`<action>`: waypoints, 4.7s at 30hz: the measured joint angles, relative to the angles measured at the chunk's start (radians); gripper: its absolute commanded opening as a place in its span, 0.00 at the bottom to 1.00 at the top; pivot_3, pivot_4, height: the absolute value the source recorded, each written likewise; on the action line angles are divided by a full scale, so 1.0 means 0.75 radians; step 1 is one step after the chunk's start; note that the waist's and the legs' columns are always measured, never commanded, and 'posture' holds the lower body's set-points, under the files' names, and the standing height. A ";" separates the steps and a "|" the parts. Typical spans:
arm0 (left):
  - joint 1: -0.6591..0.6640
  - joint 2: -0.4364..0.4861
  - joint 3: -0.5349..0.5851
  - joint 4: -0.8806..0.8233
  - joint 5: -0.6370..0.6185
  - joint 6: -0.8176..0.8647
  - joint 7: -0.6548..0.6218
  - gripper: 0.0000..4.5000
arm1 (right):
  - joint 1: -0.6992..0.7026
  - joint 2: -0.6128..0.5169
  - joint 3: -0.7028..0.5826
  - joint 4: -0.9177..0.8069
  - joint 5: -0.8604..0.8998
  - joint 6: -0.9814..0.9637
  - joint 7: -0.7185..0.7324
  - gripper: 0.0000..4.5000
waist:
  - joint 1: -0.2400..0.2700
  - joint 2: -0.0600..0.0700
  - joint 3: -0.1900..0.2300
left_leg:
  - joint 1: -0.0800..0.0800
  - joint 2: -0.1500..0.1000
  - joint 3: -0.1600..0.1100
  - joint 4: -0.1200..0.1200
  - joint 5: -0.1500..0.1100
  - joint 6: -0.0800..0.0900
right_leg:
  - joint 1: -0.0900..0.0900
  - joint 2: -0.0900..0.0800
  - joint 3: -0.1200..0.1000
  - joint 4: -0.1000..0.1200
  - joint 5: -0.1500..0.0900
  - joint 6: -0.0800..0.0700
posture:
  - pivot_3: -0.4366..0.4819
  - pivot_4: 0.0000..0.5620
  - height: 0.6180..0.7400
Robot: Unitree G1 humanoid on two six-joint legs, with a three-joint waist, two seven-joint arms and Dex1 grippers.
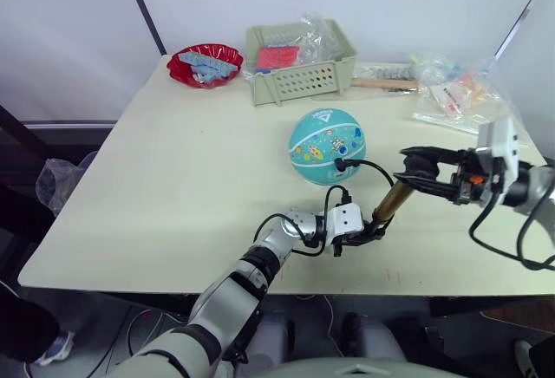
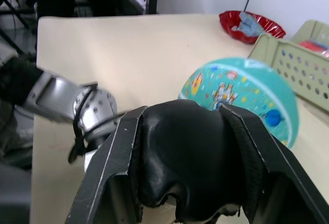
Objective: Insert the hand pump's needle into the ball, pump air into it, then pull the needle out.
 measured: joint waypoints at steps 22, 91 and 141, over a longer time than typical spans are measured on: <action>-0.016 -0.009 0.001 -0.014 -0.003 0.000 -0.021 0.24 | -0.127 -0.120 -0.096 0.040 0.167 0.171 0.068 0.36 | 0.006 0.014 0.013 | -0.008 -0.002 0.000 0.001 0.000 0.000 | -0.004 -0.002 0.000 -0.002 0.001 0.001 | 0.48 0.27 1.00; -0.003 -0.009 0.014 -0.009 -0.003 -0.022 -0.002 0.24 | -0.451 -0.256 -0.157 0.004 0.346 0.434 0.081 0.36 | 0.003 0.015 0.019 | -0.006 -0.002 -0.001 0.000 0.000 0.000 | -0.005 -0.004 0.002 -0.002 0.002 0.002 | 0.48 0.27 1.00; -0.007 -0.016 0.025 -0.004 -0.002 -0.019 -0.006 0.24 | -0.453 -0.311 -0.185 0.021 0.350 0.479 0.108 0.36 | 0.005 0.016 0.025 | -0.007 -0.004 -0.002 0.001 0.000 0.000 | -0.005 -0.006 0.002 -0.002 0.003 0.003 | 0.48 0.27 1.00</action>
